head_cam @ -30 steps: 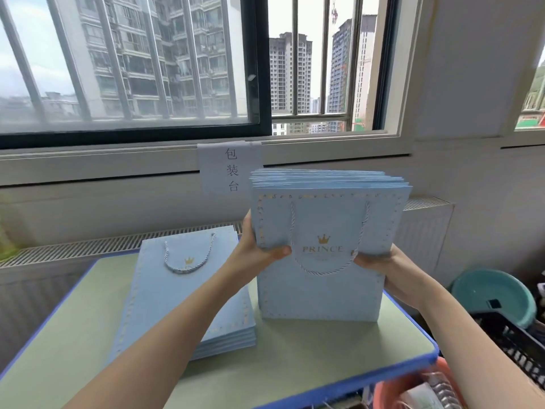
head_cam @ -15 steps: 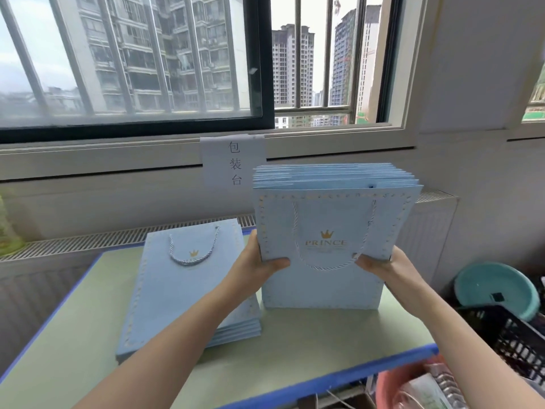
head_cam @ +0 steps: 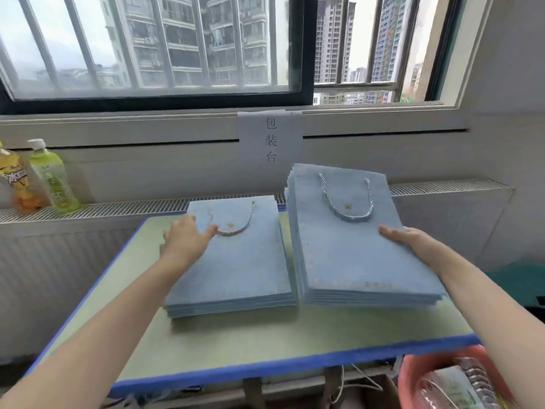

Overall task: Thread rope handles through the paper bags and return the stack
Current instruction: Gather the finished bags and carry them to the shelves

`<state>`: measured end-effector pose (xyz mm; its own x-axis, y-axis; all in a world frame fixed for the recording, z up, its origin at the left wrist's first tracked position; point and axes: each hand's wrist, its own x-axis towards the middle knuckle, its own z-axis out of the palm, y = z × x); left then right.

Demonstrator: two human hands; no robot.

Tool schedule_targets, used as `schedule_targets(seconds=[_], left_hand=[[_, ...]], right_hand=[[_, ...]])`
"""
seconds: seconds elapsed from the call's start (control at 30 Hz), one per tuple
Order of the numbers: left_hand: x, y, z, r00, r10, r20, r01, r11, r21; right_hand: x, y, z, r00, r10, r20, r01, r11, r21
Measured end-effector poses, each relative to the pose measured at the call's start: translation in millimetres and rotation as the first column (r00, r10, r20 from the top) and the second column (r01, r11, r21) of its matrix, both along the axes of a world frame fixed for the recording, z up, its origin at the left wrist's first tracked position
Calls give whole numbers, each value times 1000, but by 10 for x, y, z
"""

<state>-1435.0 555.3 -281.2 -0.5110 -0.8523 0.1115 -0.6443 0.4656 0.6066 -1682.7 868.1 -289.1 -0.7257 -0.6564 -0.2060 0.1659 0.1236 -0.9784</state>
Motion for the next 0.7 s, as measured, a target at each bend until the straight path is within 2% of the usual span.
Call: schedule_targets(seconds=[0.07, 0.17, 0.3, 0.43, 0.57, 0.7], left_hand=[[245, -173, -220, 996, 50, 69, -63, 980, 190], [397, -110, -280, 993, 21, -117, 20, 939, 343], [315, -33, -182, 967, 32, -253, 100, 866, 490], [272, -69, -161, 989, -14, -148, 79, 894, 442], [266, -99, -171, 989, -50, -141, 105, 901, 420], [242, -129, -167, 983, -62, -170, 138, 867, 479]], right_hand=[[78, -84, -109, 993, 44, 108, -44, 999, 3], [143, -239, -185, 981, 70, 180, -72, 997, 7], [170, -450, -194, 977, 12, 211, -18, 999, 27], [151, -466, -223, 975, 26, 220, -21, 999, -29], [151, -485, -172, 957, 77, 281, -21, 980, -196], [284, -710, -134, 947, 165, 276, -126, 980, -155]])
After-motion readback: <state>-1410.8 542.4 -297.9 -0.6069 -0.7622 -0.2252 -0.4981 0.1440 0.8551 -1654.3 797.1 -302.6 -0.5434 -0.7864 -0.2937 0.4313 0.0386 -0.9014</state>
